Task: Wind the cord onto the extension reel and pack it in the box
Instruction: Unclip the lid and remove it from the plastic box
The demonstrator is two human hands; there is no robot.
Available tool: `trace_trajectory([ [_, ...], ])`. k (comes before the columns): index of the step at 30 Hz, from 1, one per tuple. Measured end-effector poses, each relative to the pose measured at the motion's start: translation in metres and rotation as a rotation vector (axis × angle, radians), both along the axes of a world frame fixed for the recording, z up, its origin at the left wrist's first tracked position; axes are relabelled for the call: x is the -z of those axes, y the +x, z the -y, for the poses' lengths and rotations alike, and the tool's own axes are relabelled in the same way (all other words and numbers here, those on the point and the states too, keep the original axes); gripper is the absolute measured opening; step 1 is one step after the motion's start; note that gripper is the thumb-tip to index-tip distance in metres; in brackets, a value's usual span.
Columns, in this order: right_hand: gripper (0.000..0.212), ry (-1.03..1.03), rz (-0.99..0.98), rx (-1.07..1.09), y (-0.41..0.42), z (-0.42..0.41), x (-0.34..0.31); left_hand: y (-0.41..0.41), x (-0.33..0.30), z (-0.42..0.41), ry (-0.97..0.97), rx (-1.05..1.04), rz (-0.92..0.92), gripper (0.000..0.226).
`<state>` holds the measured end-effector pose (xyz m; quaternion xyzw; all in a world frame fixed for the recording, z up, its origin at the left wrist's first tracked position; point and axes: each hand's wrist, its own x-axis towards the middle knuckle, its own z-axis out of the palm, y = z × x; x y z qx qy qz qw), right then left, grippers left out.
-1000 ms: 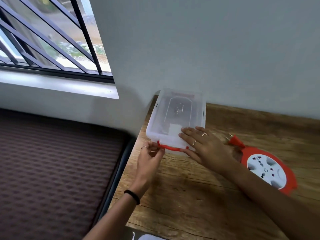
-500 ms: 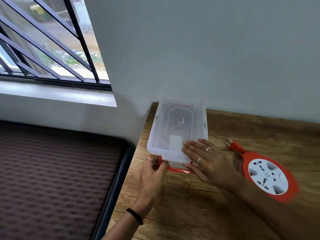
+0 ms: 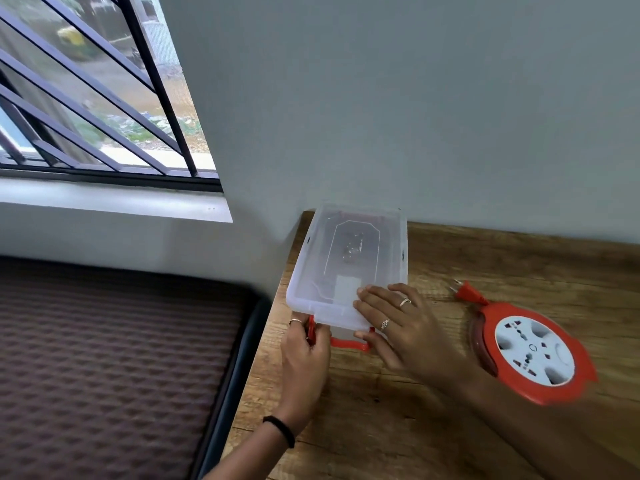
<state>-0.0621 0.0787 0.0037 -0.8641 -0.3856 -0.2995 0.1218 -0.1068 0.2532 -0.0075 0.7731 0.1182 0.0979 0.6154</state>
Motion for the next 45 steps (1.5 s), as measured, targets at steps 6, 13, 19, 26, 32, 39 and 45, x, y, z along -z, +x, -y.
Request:
trace_trajectory([
  [6, 0.037, 0.033, -0.039, 0.009, -0.003, -0.004, -0.003, 0.002, 0.005, -0.004, 0.078, 0.033, 0.014, 0.010],
  [13, 0.039, 0.269, -0.081, 0.021, 0.007, -0.009, -0.054, 0.001, 0.005, -0.003, 0.093, 0.003, -0.001, 0.012],
  [19, 0.044, 0.177, -0.049, 0.052, 0.047, 0.002, -0.101, -0.001, 0.000, -0.005, 0.082, 0.047, -0.008, 0.007],
  [26, 0.015, 0.716, -0.165, 0.322, 0.075, 0.028, -0.123, -0.002, -0.014, -0.022, 0.287, 0.174, 0.039, 0.017],
  [32, 0.011, 1.558, -0.444, 0.347, 0.078, 0.095, -0.113, 0.007, -0.040, -0.050, 0.974, 0.398, -0.051, 0.036],
  [39, 0.014, 1.992, -0.625, 0.449, 0.052, 0.203, -0.070, 0.012, -0.079, -0.061, 1.371, 0.530, -0.626, 0.041],
  [45, 0.023, 2.070, -0.753, 0.514, 0.020, 0.270, -0.048, -0.005, -0.143, 0.048, 0.997, 0.767, -0.368, 0.026],
])
